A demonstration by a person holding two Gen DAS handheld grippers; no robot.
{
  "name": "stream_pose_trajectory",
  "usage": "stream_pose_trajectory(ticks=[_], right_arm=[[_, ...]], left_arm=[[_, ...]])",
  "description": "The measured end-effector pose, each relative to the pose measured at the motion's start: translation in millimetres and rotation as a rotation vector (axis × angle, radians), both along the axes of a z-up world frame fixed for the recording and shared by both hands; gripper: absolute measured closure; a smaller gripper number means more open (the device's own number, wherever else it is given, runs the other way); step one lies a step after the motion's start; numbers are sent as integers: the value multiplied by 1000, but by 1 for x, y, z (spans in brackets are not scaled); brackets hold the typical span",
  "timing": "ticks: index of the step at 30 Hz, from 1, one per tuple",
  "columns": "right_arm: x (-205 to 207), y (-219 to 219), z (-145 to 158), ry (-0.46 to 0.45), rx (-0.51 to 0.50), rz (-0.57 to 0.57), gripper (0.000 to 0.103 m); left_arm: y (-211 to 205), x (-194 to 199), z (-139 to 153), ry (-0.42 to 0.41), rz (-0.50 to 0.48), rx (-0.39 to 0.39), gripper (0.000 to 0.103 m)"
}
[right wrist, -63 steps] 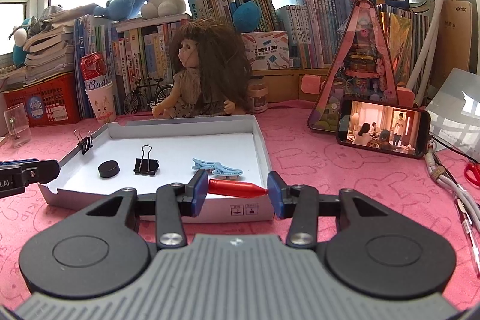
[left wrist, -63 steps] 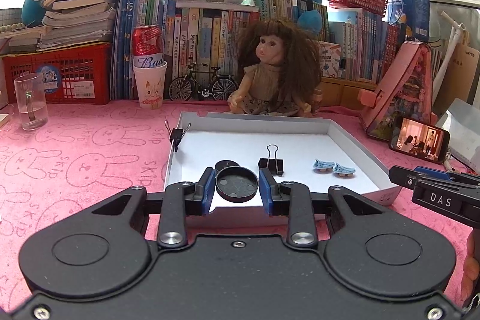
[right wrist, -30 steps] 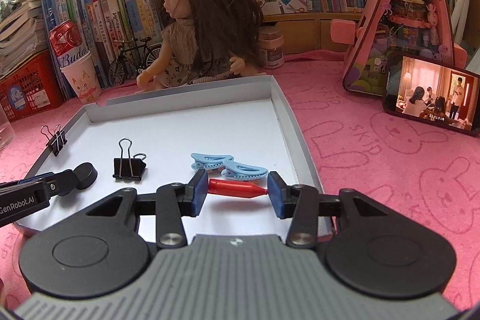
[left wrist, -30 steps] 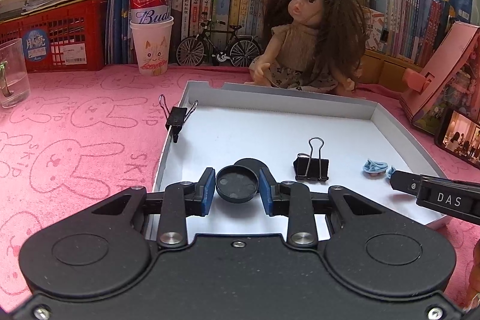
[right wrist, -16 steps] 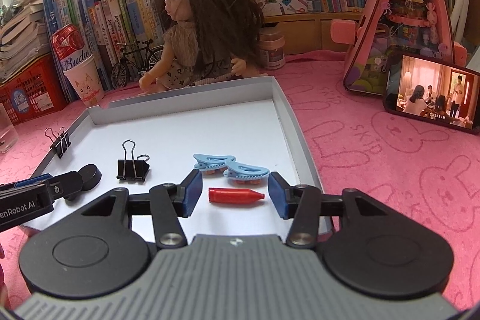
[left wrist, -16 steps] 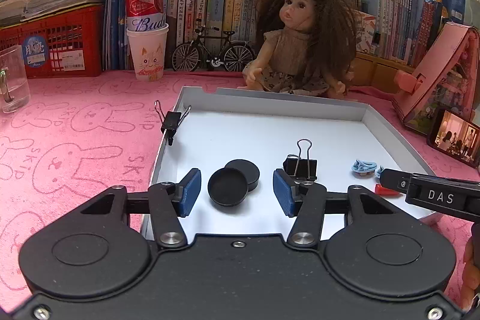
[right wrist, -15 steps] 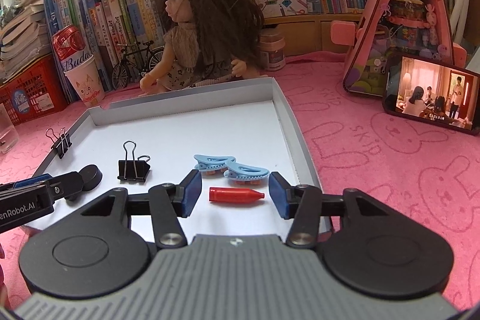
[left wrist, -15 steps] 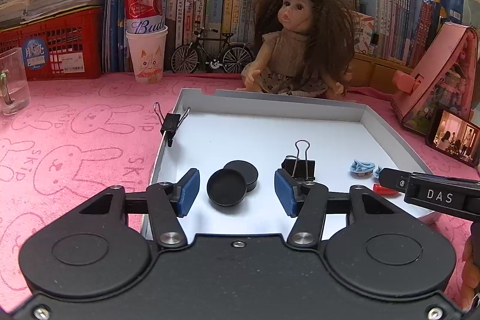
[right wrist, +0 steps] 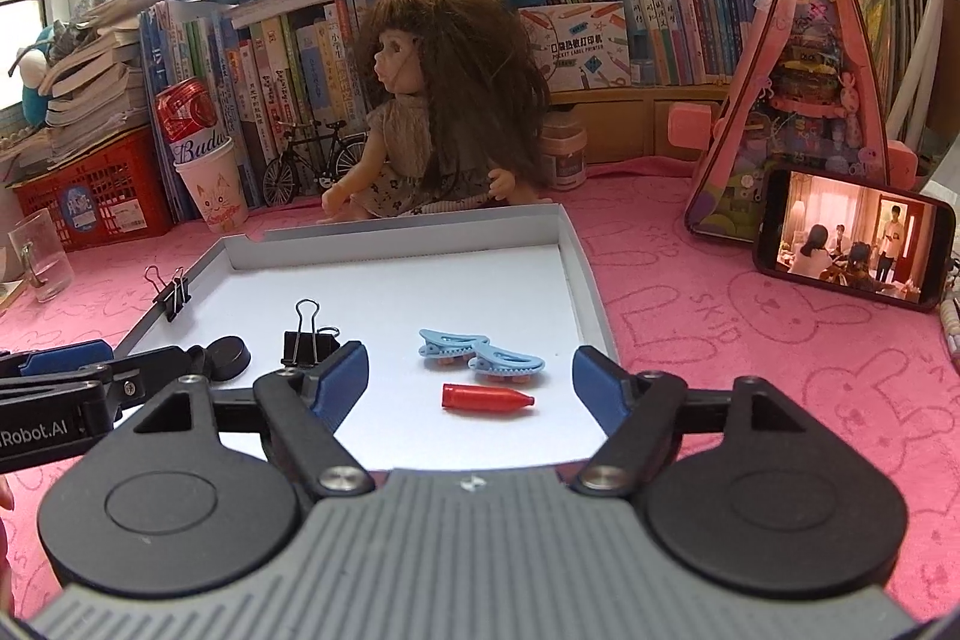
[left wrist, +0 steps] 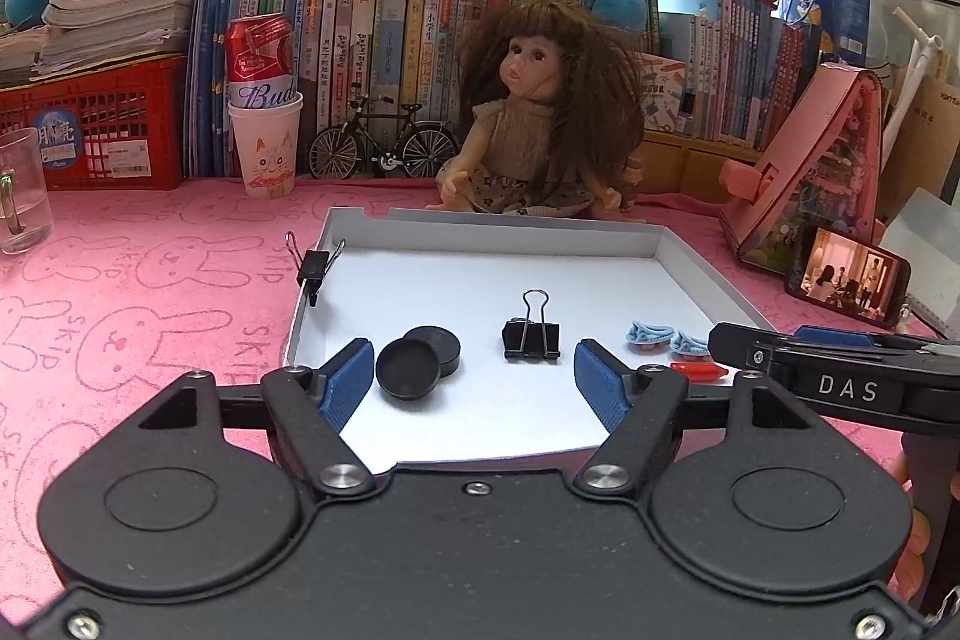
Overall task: Organize rigid objects
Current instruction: 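Open left gripper to drop the lid while right gripper releases the crayon, then withdraw both tools from the tray back toward the table objects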
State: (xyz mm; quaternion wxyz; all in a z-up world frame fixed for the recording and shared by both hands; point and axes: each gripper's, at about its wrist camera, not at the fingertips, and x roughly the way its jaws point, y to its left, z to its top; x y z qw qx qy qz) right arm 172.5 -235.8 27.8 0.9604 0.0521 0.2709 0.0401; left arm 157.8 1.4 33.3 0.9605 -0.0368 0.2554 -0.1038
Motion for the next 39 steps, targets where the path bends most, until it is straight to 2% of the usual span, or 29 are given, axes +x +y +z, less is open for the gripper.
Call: stream_pose_trajectory(ticks=[12, 30, 39], right_arm=[[-39, -7, 2, -39, -3, 40, 14], [-91, -14, -14, -86, -82, 108, 12], [-104, -28, -23, -44, -49, 92, 12]], left_arm=[[10, -46, -1, -9, -39, -23, 29], [20, -95, -20, 27, -63, -27, 29], [26, -112, -27, 48, -71, -18, 29]])
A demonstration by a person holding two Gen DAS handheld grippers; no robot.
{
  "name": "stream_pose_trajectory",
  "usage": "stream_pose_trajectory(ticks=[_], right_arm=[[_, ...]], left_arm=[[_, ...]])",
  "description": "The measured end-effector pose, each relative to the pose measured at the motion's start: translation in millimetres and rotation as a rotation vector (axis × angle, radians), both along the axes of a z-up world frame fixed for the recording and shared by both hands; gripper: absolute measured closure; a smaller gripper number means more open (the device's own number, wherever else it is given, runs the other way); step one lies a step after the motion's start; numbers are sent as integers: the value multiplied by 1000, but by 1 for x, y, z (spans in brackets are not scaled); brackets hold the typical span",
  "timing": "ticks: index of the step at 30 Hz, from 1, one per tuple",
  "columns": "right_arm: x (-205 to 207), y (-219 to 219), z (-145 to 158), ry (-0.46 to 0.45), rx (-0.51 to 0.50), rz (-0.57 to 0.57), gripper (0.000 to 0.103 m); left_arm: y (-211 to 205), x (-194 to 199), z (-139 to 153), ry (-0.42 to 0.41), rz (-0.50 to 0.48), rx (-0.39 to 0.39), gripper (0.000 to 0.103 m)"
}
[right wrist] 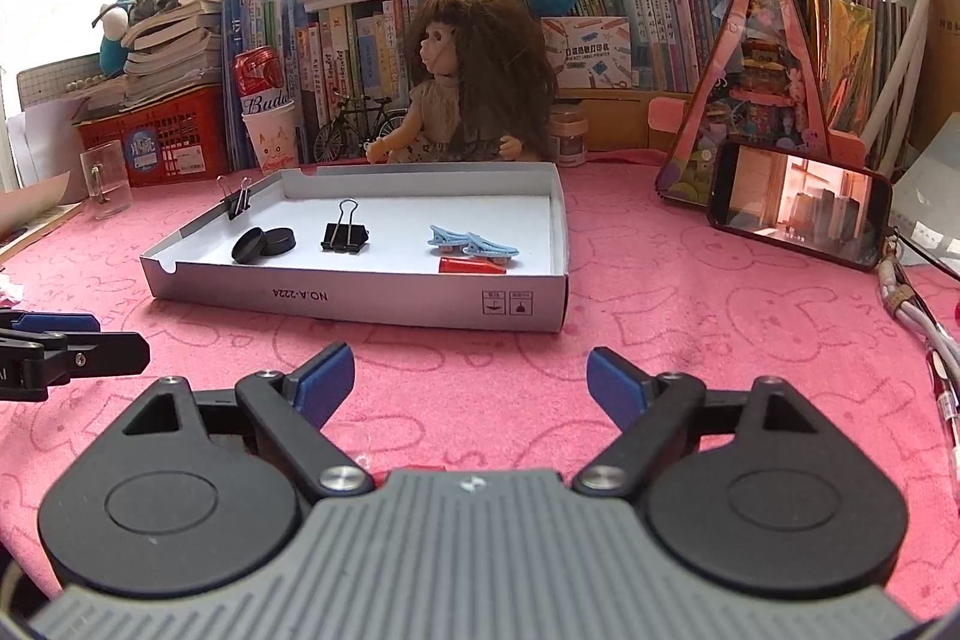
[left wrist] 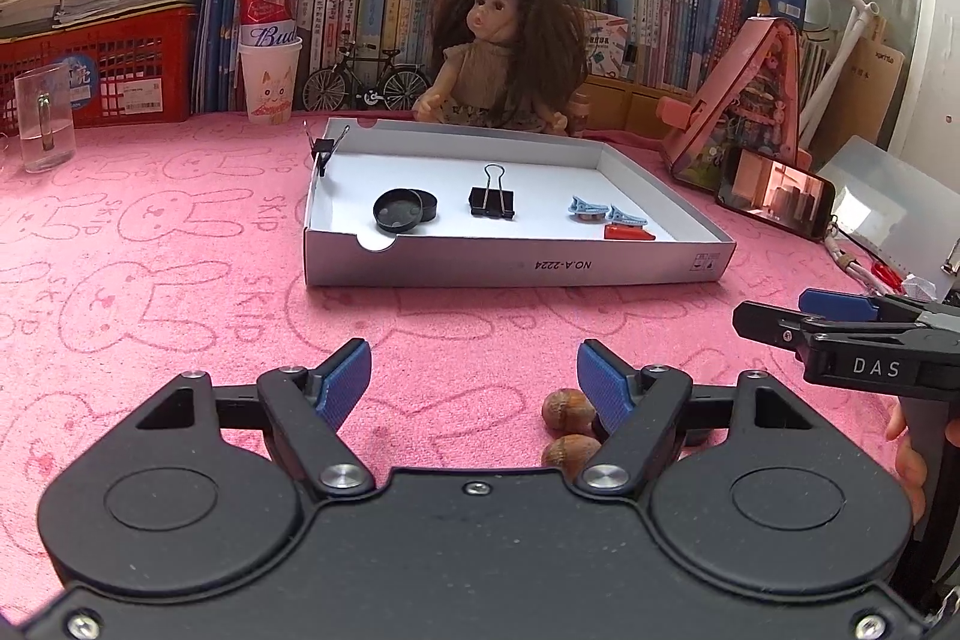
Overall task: Organize rigid objects
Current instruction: 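Withdraw both tools from the tray back toward the table objects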
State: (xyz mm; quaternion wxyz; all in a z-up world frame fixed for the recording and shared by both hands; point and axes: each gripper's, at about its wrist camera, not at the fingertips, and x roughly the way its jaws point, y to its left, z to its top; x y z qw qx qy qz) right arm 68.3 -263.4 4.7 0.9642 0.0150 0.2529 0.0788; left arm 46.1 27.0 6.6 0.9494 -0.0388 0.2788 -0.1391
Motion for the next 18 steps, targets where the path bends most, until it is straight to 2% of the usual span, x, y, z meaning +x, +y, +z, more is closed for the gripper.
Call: stream_pose_trajectory(ticks=[10, 18], right_arm=[[-17, -5, -9, 35, 3, 60, 12], [-29, 1, -12, 11, -43, 100, 14]], left_arm=[[4, -19, -8, 17, -34, -3, 33], [-2, -35, -9, -23, -67, 31, 40]])
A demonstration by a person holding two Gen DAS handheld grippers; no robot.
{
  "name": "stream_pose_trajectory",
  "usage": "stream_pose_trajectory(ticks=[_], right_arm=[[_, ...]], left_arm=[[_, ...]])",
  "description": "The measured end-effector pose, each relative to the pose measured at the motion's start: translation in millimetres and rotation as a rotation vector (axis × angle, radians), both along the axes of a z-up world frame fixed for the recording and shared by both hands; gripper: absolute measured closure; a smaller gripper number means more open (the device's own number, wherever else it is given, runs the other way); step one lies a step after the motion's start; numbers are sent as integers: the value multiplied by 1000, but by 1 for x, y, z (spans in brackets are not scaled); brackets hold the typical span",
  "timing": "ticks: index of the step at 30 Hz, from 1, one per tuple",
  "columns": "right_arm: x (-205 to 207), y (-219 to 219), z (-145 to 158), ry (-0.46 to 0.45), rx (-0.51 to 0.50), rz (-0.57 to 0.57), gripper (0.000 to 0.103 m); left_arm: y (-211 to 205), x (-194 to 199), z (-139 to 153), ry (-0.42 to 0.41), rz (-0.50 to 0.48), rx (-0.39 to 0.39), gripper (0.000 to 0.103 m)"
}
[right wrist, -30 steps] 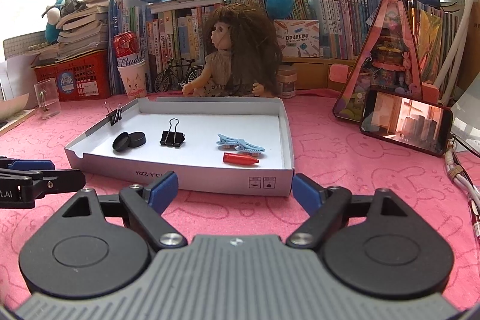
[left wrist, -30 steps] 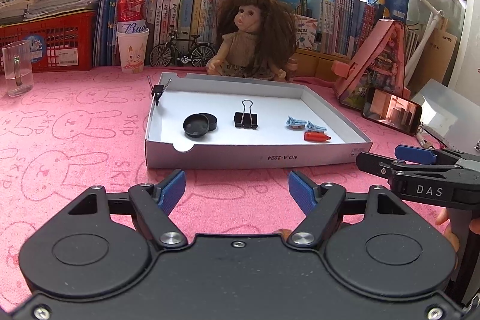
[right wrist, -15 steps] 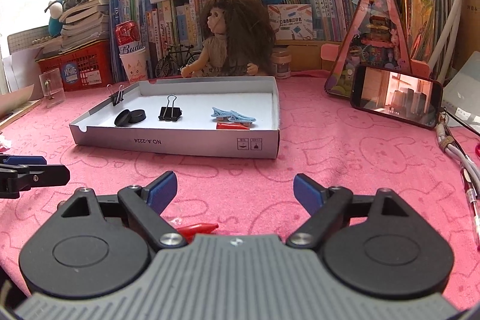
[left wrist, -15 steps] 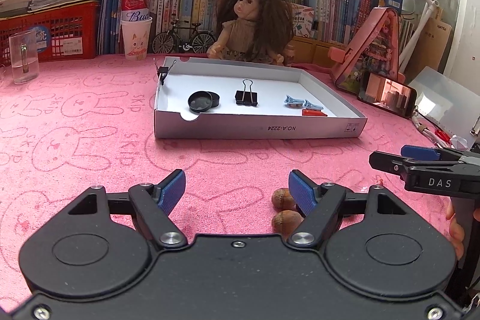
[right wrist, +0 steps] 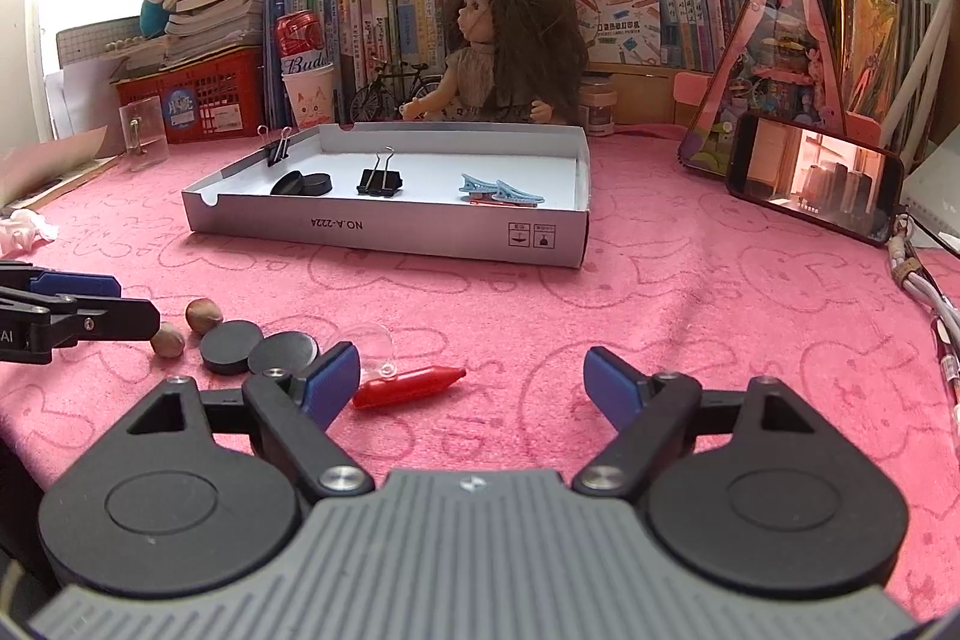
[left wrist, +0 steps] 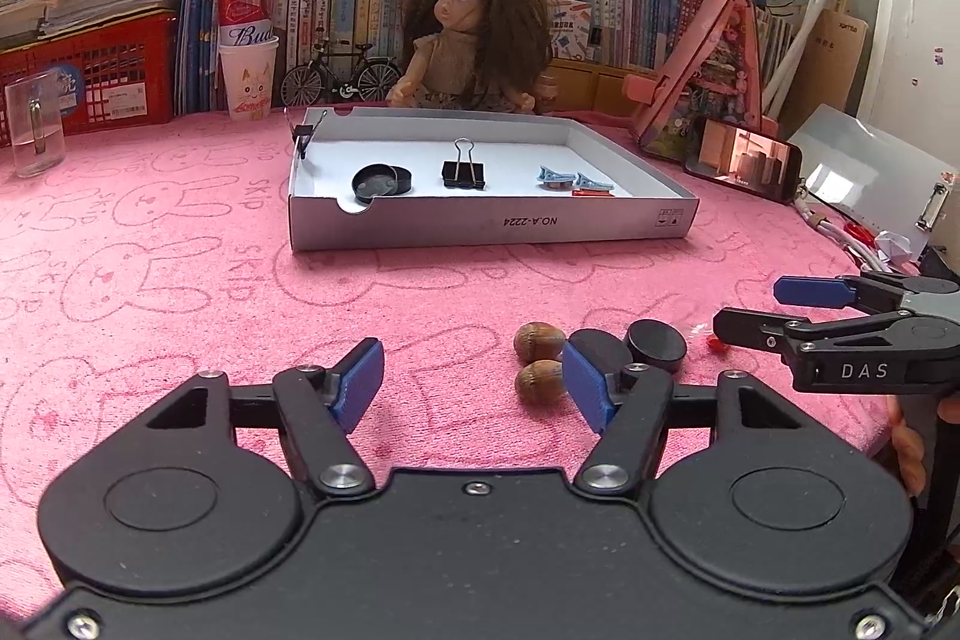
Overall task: Organize rigid objects
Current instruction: 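Withdraw both tools from the tray back toward the table objects, then close left gripper on a brown nut while right gripper grasps another red crayon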
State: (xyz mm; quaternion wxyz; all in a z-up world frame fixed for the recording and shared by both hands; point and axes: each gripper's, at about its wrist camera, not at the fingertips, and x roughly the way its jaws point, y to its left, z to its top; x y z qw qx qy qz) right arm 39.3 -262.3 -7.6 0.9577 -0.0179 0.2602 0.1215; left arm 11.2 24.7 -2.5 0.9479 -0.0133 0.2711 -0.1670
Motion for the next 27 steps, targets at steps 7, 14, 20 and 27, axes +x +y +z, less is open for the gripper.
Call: stream_pose_trajectory(ticks=[7, 14, 20, 27], right_arm=[[-1, 3, 0, -11, -49, 96, 16], [2, 3, -3, 0, -59, 113, 20], [5, 7, -4, -2, -61, 139, 21], [7, 9, -6, 1, -42, 149, 30]], left_arm=[[-10, -9, -1, -21, -45, 33, 47], [-21, -9, -1, -18, -33, 17, 56], [-30, -7, -2, -5, 4, -3, 58], [-37, -5, -9, 18, 22, 20, 62]])
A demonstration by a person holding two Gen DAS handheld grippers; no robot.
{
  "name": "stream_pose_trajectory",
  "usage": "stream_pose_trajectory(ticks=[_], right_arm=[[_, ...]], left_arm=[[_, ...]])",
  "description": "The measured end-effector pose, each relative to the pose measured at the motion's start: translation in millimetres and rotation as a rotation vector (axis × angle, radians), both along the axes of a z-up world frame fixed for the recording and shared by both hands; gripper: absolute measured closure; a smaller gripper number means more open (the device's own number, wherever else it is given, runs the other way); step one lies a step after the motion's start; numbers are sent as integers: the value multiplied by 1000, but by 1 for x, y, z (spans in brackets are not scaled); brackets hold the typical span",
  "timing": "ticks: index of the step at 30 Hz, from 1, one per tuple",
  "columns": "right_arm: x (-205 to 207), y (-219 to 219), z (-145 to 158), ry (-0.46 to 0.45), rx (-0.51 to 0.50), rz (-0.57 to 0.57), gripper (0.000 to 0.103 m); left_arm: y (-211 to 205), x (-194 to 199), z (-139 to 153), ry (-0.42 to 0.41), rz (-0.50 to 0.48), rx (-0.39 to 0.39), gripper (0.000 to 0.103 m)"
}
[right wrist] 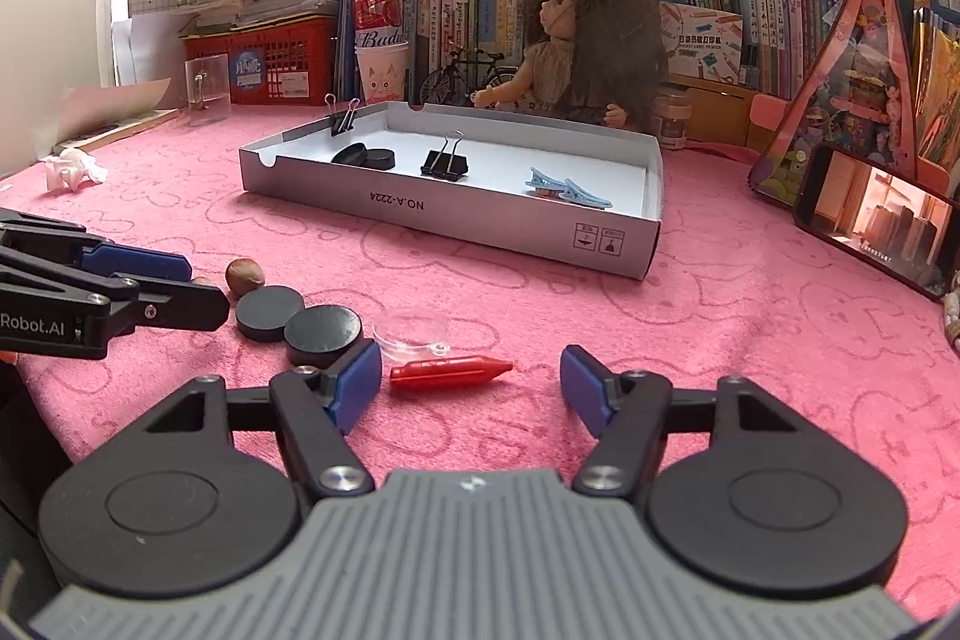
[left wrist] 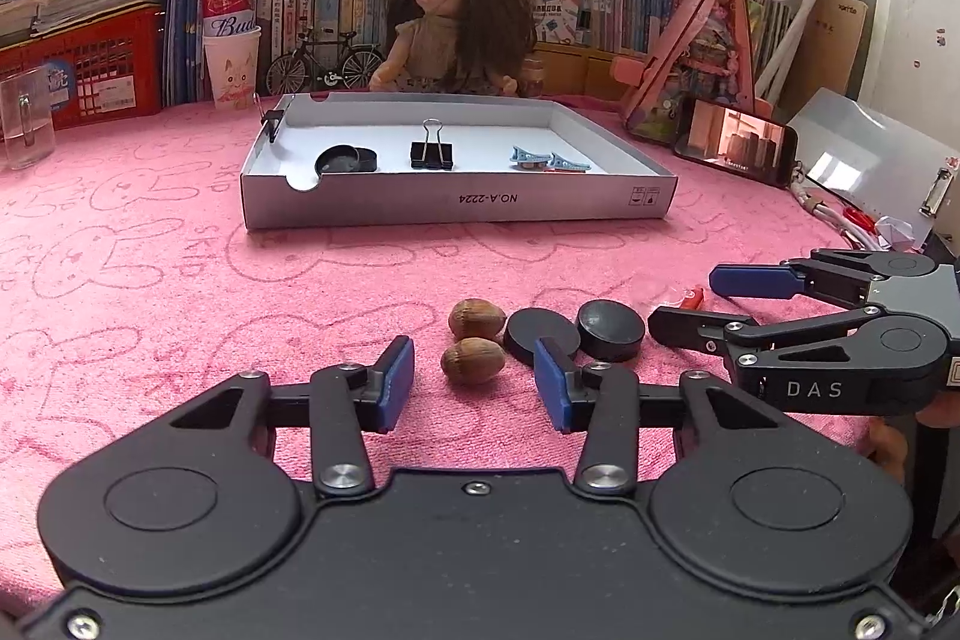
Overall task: Organize rigid objects
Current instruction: 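Close left gripper on a brown nut while right gripper grasps another red crayon, then carry the nut to the tray while right gripper lowers and releases the red crayon inside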
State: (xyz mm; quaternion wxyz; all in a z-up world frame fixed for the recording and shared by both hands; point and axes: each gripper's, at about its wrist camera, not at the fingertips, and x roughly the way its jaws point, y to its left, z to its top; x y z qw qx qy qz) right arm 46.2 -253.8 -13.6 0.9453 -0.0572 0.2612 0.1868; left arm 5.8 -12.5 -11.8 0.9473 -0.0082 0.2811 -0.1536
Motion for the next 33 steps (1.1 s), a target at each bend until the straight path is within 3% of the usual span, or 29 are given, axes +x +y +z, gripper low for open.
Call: stream_pose_trajectory(ticks=[4, 6, 19, 33], right_arm=[[-5, 1, 0, -1, 8, 15, 49], [-8, 3, 0, -4, 10, 15, 54], [-20, 0, 1, -13, 15, -33, 54], [-11, -10, 13, -45, 14, -193, 54]], left_arm=[[-2, -1, -2, -17, 17, 25, 76], [-2, -3, -5, -30, 33, 31, 82], [1, -12, -1, -43, 41, 28, 82], [14, -1, 13, -68, 101, 28, 82]])
